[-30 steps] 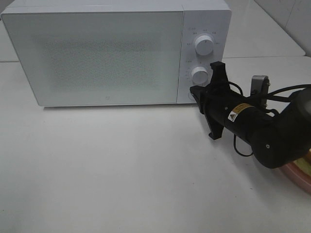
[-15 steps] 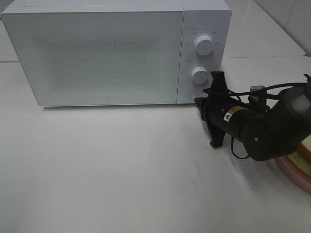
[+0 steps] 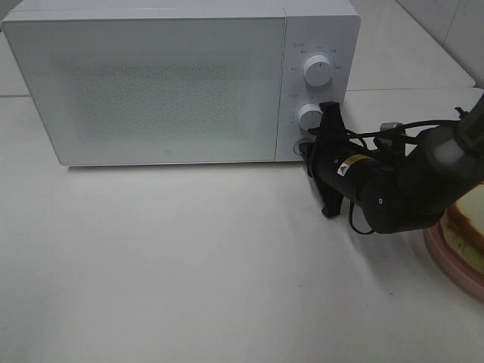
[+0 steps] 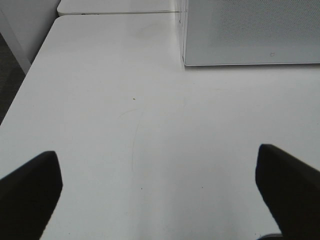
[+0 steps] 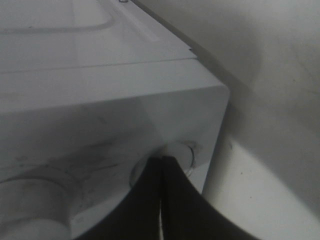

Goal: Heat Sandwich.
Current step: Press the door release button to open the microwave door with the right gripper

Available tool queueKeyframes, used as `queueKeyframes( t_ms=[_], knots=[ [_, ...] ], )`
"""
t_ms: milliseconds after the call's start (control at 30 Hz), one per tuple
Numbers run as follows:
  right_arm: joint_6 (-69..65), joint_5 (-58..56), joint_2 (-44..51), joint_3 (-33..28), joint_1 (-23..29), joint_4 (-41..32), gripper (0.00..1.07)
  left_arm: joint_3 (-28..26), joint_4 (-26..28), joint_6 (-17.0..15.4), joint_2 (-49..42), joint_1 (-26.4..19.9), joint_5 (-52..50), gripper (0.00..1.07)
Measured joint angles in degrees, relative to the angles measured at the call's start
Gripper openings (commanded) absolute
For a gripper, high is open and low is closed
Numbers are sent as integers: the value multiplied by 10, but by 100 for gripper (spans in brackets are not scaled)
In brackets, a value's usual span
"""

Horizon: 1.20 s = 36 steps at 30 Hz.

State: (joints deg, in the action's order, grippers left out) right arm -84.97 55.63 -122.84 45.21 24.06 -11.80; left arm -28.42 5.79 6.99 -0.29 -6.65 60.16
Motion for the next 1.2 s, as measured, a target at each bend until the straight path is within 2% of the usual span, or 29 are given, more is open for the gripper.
queueKeyframes(
  t_ms=[667, 1200],
  knots=[
    [42, -2, -14, 24, 10, -33, 0, 0, 0, 0, 0, 0, 0, 98],
    [8, 21, -20, 24, 14, -58, 0, 0, 0, 0, 0, 0, 0, 98]
  ],
)
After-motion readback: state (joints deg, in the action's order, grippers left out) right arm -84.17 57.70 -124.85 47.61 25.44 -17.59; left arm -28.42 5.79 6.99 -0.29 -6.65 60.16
